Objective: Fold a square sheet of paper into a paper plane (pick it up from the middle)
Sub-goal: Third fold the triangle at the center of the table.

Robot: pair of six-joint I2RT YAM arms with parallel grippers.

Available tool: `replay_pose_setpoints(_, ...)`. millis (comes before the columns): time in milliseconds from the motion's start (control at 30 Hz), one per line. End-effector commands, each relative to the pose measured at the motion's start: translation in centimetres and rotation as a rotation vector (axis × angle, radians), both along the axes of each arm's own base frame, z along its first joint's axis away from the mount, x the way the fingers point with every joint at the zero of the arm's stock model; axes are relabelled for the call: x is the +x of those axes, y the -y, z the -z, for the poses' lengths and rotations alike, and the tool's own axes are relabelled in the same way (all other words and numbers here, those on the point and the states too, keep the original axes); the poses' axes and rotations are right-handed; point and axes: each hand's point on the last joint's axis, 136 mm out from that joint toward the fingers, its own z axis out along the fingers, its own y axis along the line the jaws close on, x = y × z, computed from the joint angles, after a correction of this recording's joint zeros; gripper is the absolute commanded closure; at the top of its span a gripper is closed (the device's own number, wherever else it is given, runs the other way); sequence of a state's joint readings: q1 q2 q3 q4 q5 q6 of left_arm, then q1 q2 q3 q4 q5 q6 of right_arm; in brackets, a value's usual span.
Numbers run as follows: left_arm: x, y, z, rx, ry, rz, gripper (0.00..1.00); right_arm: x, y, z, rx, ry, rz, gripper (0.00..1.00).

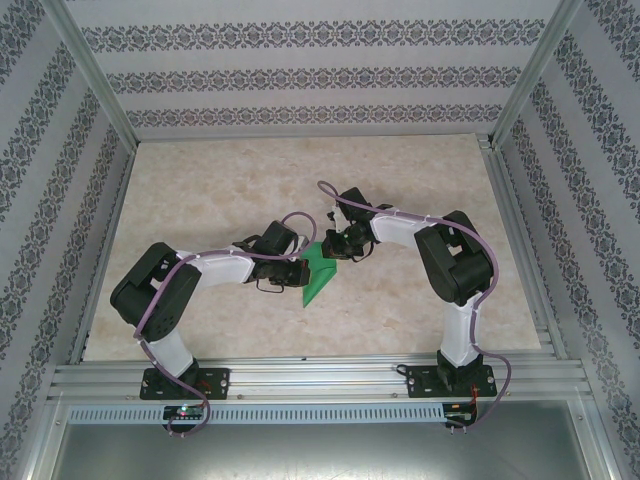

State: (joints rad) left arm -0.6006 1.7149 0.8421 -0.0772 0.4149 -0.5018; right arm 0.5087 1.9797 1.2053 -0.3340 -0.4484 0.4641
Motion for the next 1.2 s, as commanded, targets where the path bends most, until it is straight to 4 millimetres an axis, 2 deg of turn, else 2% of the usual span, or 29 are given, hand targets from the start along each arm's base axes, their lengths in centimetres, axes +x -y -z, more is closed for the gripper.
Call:
replay_pose_setpoints(0,0.8,-0.1,-0.5,0.003,0.030,0.006,0.96,-1.6,1.8,3.2,-0.117,-0.071,0.014,0.88)
replay_pose_setpoints(433,0.2,-0.8,1.8,0.041,-0.012,-0.011,0.97,-1.4,1.5,2.6,-0.098,-0.063,0.011,0.85)
replay_pose_setpoints(533,0.1,-1.1,2.0,0.056,-0.018,-0.020,0.97,-1.1,1.2,1.8,-0.073,-0.051,0.015,0.84)
replay_pose_setpoints(633,-0.1,-1.2,2.1,0.055,-0.026,-0.030,0.97,-0.1,1.3,-0.5,-0.037,-0.009,0.036,0.80)
replay_pose_setpoints(800,-0.2,-1.5,2.1,0.059,-0.028,-0.044,0.98,1.1,2.9,-6.1,0.063,0.102,0.138,0.78)
replay_pose_setpoints(933,-0.2,-1.4,2.1,0.050,-0.028,-0.045,0.98,-0.9,3.1,-8.2,0.183,0.137,0.185,0.85)
replay_pose_setpoints(1167,-0.4,-1.5,2.4,0.052,-0.040,-0.048,0.98,-7.0,1.3,-7.7,0.348,0.134,0.240,0.93)
